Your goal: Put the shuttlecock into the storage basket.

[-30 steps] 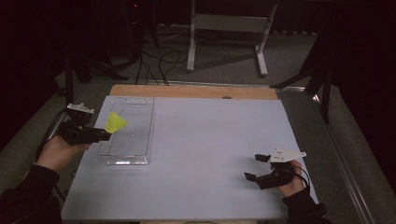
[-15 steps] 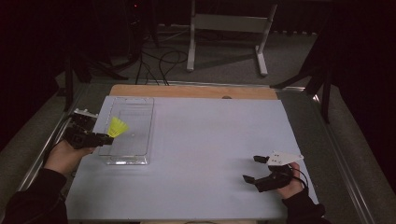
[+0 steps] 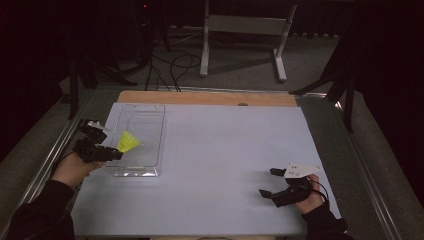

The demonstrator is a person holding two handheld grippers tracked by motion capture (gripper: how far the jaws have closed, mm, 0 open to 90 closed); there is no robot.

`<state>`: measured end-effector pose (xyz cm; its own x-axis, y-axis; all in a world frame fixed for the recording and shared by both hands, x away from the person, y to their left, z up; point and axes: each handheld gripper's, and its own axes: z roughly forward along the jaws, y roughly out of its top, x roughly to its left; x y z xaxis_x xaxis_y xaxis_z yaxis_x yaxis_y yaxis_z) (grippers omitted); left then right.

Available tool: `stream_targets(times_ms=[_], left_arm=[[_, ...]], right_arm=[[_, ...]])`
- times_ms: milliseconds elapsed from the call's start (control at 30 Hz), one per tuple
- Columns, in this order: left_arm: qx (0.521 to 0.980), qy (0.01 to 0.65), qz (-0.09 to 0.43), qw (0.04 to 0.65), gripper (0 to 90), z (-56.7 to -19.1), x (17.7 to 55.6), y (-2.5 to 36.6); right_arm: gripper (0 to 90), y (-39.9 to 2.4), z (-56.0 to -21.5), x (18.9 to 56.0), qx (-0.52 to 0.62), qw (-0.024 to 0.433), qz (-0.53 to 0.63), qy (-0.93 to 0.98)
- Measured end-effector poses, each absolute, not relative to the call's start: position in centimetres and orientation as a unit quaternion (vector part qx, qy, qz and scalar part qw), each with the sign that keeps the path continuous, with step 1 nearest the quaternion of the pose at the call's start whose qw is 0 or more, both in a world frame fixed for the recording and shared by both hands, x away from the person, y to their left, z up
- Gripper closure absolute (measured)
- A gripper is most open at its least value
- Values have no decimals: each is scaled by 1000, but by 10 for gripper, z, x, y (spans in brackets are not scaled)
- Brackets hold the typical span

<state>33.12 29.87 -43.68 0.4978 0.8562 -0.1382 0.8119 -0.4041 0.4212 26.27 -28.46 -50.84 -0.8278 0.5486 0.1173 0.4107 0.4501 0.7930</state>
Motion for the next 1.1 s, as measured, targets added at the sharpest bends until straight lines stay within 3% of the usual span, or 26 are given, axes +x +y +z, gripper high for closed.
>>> stream_targets(times_ms=[833,1100], left_arm=[[860,479,43,173,645,-441,341,292],[857,486,50,164,421,-436,341,287]], right_arm=[[116,-285,-511,264,283,61,443,849],[115,-286,-511,264,283,60,445,848]])
